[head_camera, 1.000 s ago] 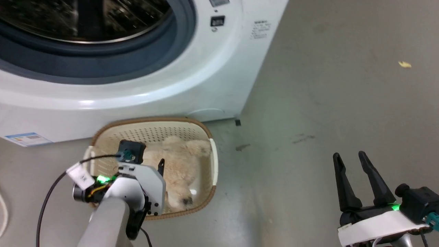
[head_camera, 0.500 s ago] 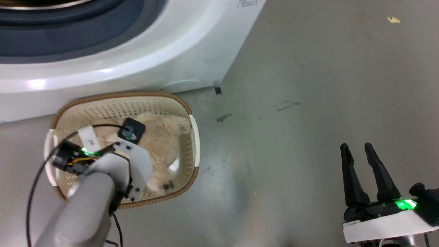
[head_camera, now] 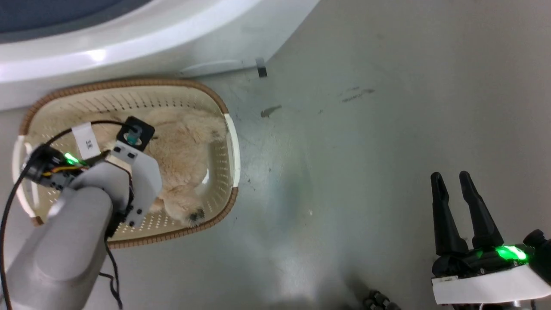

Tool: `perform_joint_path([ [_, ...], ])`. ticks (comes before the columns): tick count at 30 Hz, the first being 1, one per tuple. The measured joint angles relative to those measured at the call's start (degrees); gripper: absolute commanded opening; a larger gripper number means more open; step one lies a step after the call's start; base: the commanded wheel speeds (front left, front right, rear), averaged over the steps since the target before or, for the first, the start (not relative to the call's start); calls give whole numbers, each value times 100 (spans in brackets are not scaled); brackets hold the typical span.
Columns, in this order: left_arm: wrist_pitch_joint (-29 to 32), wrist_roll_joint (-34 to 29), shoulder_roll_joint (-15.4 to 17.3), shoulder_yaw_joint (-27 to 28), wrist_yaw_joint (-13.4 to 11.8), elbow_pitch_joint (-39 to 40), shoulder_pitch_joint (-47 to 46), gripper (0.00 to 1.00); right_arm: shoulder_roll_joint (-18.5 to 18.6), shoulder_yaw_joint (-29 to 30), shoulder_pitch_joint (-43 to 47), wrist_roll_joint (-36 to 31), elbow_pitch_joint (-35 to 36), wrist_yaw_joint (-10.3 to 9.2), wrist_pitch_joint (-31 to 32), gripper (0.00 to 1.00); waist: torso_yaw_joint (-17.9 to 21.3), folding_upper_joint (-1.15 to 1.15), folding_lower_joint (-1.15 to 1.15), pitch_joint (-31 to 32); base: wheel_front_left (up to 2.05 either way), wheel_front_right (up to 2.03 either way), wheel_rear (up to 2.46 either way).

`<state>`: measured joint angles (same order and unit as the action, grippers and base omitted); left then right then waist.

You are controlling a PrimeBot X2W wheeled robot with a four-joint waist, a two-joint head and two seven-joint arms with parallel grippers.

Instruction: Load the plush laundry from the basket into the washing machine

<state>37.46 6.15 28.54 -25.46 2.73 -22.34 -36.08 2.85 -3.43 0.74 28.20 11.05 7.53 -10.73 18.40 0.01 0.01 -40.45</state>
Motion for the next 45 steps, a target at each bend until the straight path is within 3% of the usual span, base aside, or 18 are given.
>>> perform_joint_path([
  [6, 234, -154, 302, -412, 133, 15, -288, 100, 0, -51, 11, 218, 91, 0, -57, 100, 90, 0, 0, -339, 0, 0, 0],
  [15, -9, -304, 482, -869, 200, -119, -965, 100, 1, -167, 12, 543, 127, 0, -176, 100, 258, 0, 0, -813, 0, 0, 0],
  [28, 730, 56, 621, -1326, 330, -623, -1687, 100, 1, -309, 120, 1002, 278, 0, -322, 100, 507, 0, -1, -1388, 1, 1, 1],
  [29, 989, 107, 684, -1537, 350, -646, -1864, 0, 1, -388, 110, 1174, 282, 0, -375, 100, 582, 0, -1, -1590, 0, 0, 0],
  [39, 915, 319, 827, -1592, 335, -563, -1874, 0, 0, -673, -365, 1324, 37, 0, -402, 100, 753, 0, 0, -1528, 0, 0, 0],
  [45, 474, 597, 557, -1562, 181, -687, -1467, 0, 0, -468, -617, 1140, -287, 0, -402, 100, 606, 0, -1, -1139, 0, 0, 0],
])
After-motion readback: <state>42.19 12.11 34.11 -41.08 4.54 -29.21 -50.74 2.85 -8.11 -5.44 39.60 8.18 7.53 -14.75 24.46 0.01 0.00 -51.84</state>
